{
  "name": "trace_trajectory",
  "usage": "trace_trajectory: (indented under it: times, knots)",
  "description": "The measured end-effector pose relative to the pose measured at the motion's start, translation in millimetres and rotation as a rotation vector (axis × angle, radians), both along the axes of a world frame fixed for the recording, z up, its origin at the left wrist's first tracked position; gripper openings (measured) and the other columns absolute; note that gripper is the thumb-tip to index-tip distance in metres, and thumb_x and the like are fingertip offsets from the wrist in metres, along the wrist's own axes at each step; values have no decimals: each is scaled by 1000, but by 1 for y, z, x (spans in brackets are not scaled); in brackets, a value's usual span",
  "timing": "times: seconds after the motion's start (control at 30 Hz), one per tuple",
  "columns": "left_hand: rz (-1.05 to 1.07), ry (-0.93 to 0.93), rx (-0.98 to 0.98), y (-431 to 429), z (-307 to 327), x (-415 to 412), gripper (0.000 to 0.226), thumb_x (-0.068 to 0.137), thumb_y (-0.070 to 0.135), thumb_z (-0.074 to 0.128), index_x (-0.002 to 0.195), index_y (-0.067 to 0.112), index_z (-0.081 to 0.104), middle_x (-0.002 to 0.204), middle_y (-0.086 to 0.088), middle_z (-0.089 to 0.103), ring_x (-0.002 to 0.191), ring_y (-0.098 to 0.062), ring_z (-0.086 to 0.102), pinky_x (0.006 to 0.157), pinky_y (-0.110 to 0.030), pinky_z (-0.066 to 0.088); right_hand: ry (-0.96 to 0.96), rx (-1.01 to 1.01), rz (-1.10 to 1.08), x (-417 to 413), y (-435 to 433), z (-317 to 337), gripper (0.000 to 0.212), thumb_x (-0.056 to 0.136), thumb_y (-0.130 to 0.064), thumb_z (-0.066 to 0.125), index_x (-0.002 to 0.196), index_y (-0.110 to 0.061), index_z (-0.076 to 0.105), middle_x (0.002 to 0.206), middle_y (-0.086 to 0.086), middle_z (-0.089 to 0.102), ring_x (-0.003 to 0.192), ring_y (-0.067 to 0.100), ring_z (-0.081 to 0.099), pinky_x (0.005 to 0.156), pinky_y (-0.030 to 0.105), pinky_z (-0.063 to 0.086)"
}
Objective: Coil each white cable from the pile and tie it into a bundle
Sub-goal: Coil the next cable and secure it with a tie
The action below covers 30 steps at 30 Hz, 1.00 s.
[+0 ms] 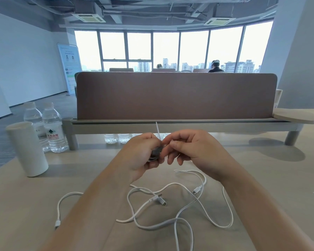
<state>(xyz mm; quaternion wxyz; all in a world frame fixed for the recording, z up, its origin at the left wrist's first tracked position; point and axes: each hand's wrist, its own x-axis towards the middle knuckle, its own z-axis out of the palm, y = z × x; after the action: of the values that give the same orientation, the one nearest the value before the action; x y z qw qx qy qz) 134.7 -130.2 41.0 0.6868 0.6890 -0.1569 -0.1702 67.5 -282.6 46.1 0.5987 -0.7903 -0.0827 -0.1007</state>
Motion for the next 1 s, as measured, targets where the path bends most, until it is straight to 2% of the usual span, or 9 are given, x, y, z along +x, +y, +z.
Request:
trace_trajectory:
  times: [0.17, 0.33, 0.4, 0.53, 0.67, 0.77, 0.87, 1.0]
  knots:
    - [55, -6, -32, -2, -1, 2, 15, 92, 1, 55, 81, 10, 53, 62, -8, 63, 51, -22, 54, 53, -28, 38, -58, -12, -127, 7, 4, -4, 23, 97, 1, 56, 104, -9, 75, 70, 6, 69, 62, 18, 61, 52, 23, 46]
    - [101, -18, -53, -5, -2, 1, 17, 88, -3, 54, 77, 9, 51, 59, -11, 59, 53, -23, 53, 52, -27, 39, -90, 23, -226, 12, 15, -8, 10, 88, -2, 70, 96, -8, 66, 71, 8, 72, 61, 18, 66, 55, 27, 50]
    - [113, -10, -57, -5, -3, 3, 20, 88, -3, 53, 73, 10, 50, 59, -10, 58, 55, -24, 53, 51, -25, 41, -112, -56, -277, 13, 19, -10, 8, 87, -7, 73, 88, -13, 67, 70, 4, 73, 61, 14, 66, 56, 26, 50]
    - [113, 0, -76, -6, -5, 4, 16, 89, -3, 53, 78, 8, 52, 59, -8, 57, 51, -21, 54, 50, -24, 44, -149, -232, -377, 13, 24, -12, 21, 89, -15, 70, 73, -29, 67, 61, -11, 67, 54, 2, 56, 56, 16, 43]
    - [111, 18, -101, -5, -5, 4, 18, 91, -2, 55, 77, 9, 51, 55, -4, 60, 52, -22, 54, 52, -24, 44, -192, -240, -419, 12, 26, -13, 17, 90, -15, 66, 76, -24, 67, 62, -12, 64, 54, 4, 51, 54, 17, 42]
    - [111, 32, -112, -5, -6, 5, 17, 91, -1, 56, 77, 9, 52, 63, -9, 62, 52, -23, 54, 55, -26, 44, -178, -139, -422, 12, 26, -12, 14, 92, -14, 65, 81, -22, 69, 66, -6, 69, 53, 5, 54, 57, 23, 48]
    - [104, 24, -103, -6, -6, 3, 13, 92, 2, 58, 81, 8, 54, 67, -13, 60, 52, -23, 53, 55, -27, 43, -171, -65, -402, 11, 25, -12, 15, 95, -8, 60, 87, -14, 71, 67, 0, 71, 52, 10, 57, 54, 23, 50]
    - [102, 19, -99, -7, -7, 3, 19, 93, 7, 62, 77, 10, 52, 64, -10, 59, 51, -20, 53, 56, -28, 44, -167, 76, -376, 12, 28, -13, 17, 97, -4, 56, 88, -6, 70, 60, 3, 69, 49, 13, 55, 50, 24, 45]
